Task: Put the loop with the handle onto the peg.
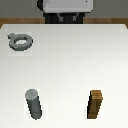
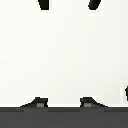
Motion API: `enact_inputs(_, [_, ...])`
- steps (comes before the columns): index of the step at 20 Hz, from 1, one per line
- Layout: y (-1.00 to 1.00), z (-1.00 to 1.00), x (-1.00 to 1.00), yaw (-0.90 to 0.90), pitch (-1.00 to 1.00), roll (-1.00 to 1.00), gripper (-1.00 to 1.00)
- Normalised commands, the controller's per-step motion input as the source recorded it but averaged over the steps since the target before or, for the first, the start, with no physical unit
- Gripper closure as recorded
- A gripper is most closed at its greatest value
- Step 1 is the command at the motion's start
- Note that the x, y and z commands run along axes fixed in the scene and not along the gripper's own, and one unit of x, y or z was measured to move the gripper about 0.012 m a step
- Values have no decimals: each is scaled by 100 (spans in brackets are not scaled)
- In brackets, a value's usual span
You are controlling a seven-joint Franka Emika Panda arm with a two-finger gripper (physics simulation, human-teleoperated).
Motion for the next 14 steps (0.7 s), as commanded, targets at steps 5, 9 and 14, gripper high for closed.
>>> enact_inputs(5, [0, 0, 0, 0, 0, 0, -100])
enact_inputs(9, [-50, 0, 0, 0, 0, 0, -100])
enact_inputs(14, [-100, 0, 0, 0, 0, 0, -100])
